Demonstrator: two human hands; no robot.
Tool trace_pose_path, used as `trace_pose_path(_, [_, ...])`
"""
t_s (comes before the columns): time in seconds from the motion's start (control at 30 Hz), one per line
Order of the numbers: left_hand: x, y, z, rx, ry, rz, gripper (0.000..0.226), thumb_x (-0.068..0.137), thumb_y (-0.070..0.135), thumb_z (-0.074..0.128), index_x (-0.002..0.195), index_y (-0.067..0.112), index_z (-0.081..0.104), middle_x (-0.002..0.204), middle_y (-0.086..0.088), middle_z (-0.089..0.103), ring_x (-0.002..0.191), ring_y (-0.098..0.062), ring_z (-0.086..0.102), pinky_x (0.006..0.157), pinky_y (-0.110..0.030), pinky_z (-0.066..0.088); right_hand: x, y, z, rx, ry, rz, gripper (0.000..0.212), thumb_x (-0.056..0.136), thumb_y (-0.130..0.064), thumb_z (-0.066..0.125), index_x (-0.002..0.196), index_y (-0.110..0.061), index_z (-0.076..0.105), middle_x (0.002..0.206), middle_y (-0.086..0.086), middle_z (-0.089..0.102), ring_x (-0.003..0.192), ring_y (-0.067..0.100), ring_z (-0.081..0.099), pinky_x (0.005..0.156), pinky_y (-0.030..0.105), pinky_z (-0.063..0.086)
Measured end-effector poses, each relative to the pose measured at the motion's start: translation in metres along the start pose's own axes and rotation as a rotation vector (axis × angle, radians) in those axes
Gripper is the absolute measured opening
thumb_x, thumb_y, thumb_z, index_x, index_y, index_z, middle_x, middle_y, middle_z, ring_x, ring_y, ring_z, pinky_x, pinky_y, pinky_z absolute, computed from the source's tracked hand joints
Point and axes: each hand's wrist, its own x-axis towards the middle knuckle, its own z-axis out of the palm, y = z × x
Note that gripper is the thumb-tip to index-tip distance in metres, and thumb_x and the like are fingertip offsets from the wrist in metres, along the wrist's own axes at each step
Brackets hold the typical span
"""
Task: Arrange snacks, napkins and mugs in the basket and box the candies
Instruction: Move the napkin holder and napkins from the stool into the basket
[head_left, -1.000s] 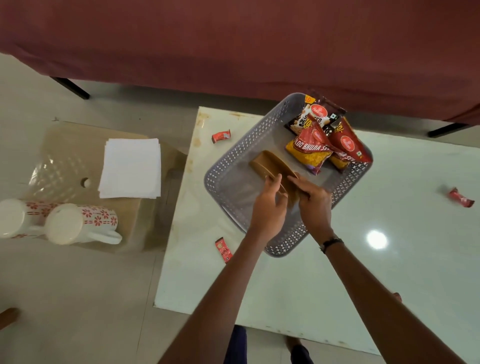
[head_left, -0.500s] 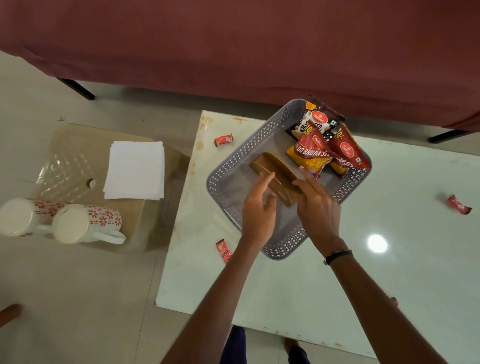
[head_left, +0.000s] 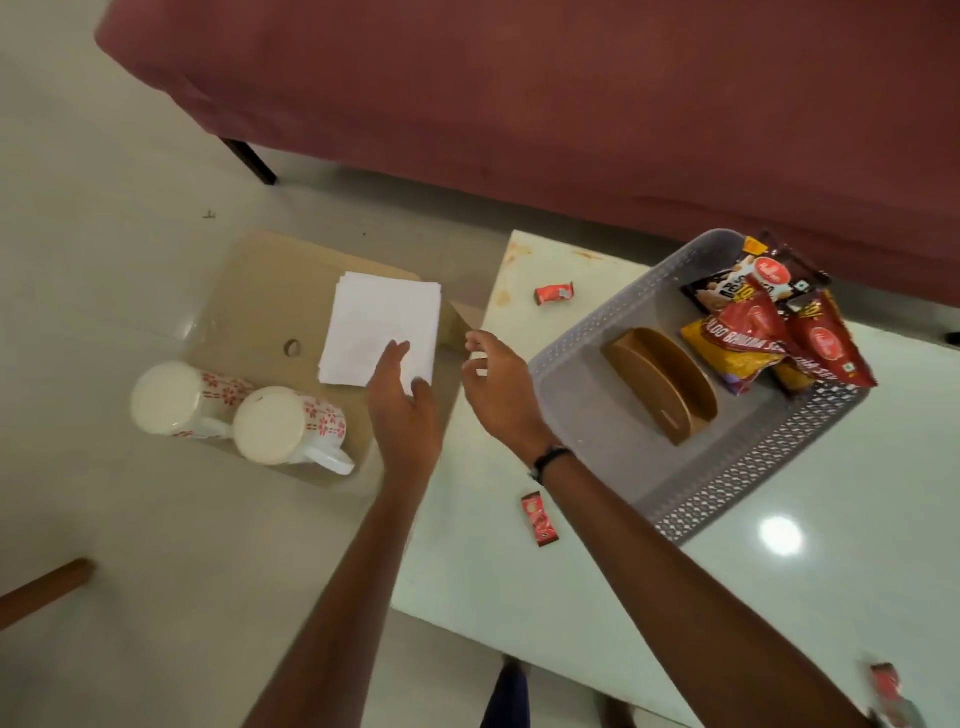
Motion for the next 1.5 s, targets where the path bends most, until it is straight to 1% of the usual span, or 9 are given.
trace_pose_path(0.23, [0.027, -0.04, -0.012, 0.206, -0.261, -0.101, 0.055, 0.093, 0.004, 0.041, 0.145, 0.007, 0.024, 0.151, -0.012, 0.035, 0.138, -0.027, 0.035, 0.111, -0.04, 0.034, 0.039, -0.009, 0.054, 0.334, -0.057, 0.441, 0.07, 0.082, -0.026, 0.067, 0.141, -0.011, 0.032, 0.135, 0.006, 0.053, 0.119, 0.025, 0.054, 0.098, 0.035, 0.048])
trace_pose_path(0.6, [0.024, -0.039, -0.018, 0.148, -0.245, -0.1, 0.053, 0.093, 0.006, 0.044, 0.143, 0.006, 0.028, 0.148, -0.009, 0.039, 0.136, -0.022, 0.038, 0.109, -0.031, 0.034, 0.045, -0.02, 0.068, 0.184, 0.08, 0.221, 0.019, 0.083, -0.014, 0.063, 0.098, -0.001, 0.064, 0.101, 0.012, 0.069, 0.084, 0.022, 0.061, 0.077, 0.035, 0.052])
trace_pose_path(0.73, [0.023, -0.026, -0.021, 0.077, -0.15, -0.026, 0.054, 0.091, 0.011, 0.049, 0.141, 0.008, 0.03, 0.149, -0.008, 0.035, 0.138, -0.021, 0.029, 0.109, -0.023, 0.024, 0.039, -0.009, 0.036, 0.21, 0.039, 0.195, 0.024, 0.085, -0.015, 0.064, 0.107, -0.005, 0.064, 0.102, 0.009, 0.069, 0.092, 0.025, 0.064, 0.08, 0.037, 0.055])
trace_pose_path(0.87, [0.032, 0.006, -0.024, -0.056, -0.118, -0.097, 0.071, 0.087, 0.025, 0.061, 0.145, 0.01, 0.021, 0.152, -0.007, 0.028, 0.14, -0.019, 0.025, 0.106, -0.021, 0.021, 0.025, -0.002, -0.03, 0.382, -0.133, 0.201, 0.034, 0.086, -0.018, 0.066, 0.118, -0.011, 0.06, 0.11, 0.0, 0.067, 0.097, 0.017, 0.065, 0.076, 0.021, 0.056])
trace_pose_path(0.97, [0.04, 0.031, -0.017, -0.324, -0.269, -0.284, 0.075, 0.079, 0.03, 0.071, 0.14, 0.014, 0.03, 0.142, -0.005, 0.045, 0.128, -0.019, 0.047, 0.1, -0.03, 0.043, 0.012, -0.001, -0.081, 0.426, -0.209, 0.208, 0.029, 0.083, -0.021, 0.068, 0.111, -0.024, 0.062, 0.111, -0.007, 0.068, 0.099, 0.014, 0.067, 0.078, 0.024, 0.058])
trace_pose_path(1.1, [0.027, 0.058, 0.002, -0.4, -0.549, -0.26, 0.035, 0.081, 0.017, 0.07, 0.113, 0.014, 0.055, 0.104, 0.001, 0.068, 0.091, -0.017, 0.067, 0.068, -0.025, 0.057, -0.009, 0.007, -0.132, 0.445, -0.254, 0.185, 0.027, 0.082, -0.015, 0.069, 0.102, -0.032, 0.063, 0.104, -0.014, 0.07, 0.095, 0.007, 0.068, 0.074, 0.022, 0.057])
trace_pose_path(1.33, [-0.002, 0.107, 0.035, -0.094, -0.834, 0.061, 0.041, 0.083, 0.024, 0.065, 0.122, 0.016, 0.057, 0.117, -0.006, 0.066, 0.105, -0.025, 0.062, 0.09, -0.041, 0.053, -0.024, 0.006, -0.227, 0.239, -0.307, 0.134, 0.05, 0.08, -0.011, 0.07, 0.125, -0.02, 0.053, 0.109, -0.004, 0.069, 0.096, 0.008, 0.069, 0.076, 0.022, 0.058])
trace_pose_path(1.43, [-0.018, 0.125, 0.051, -0.011, -0.923, 0.048, 0.043, 0.085, 0.027, 0.064, 0.126, 0.017, 0.054, 0.119, -0.005, 0.064, 0.105, -0.023, 0.061, 0.093, -0.042, 0.053, -0.03, 0.002, -0.25, -0.081, -0.435, 0.082, 0.035, 0.079, -0.019, 0.072, 0.113, -0.019, 0.064, 0.104, -0.006, 0.071, 0.091, 0.01, 0.069, 0.076, 0.023, 0.058])
trace_pose_path(1.5, [-0.029, 0.133, 0.06, -0.062, -0.899, -0.041, 0.044, 0.083, 0.033, 0.066, 0.123, 0.021, 0.054, 0.116, 0.001, 0.064, 0.102, -0.017, 0.062, 0.09, -0.038, 0.054, -0.033, 0.003, -0.259, -0.166, -0.347, 0.053, 0.019, 0.081, -0.02, 0.071, 0.098, -0.015, 0.069, 0.094, -0.001, 0.073, 0.081, 0.016, 0.069, 0.068, 0.023, 0.055])
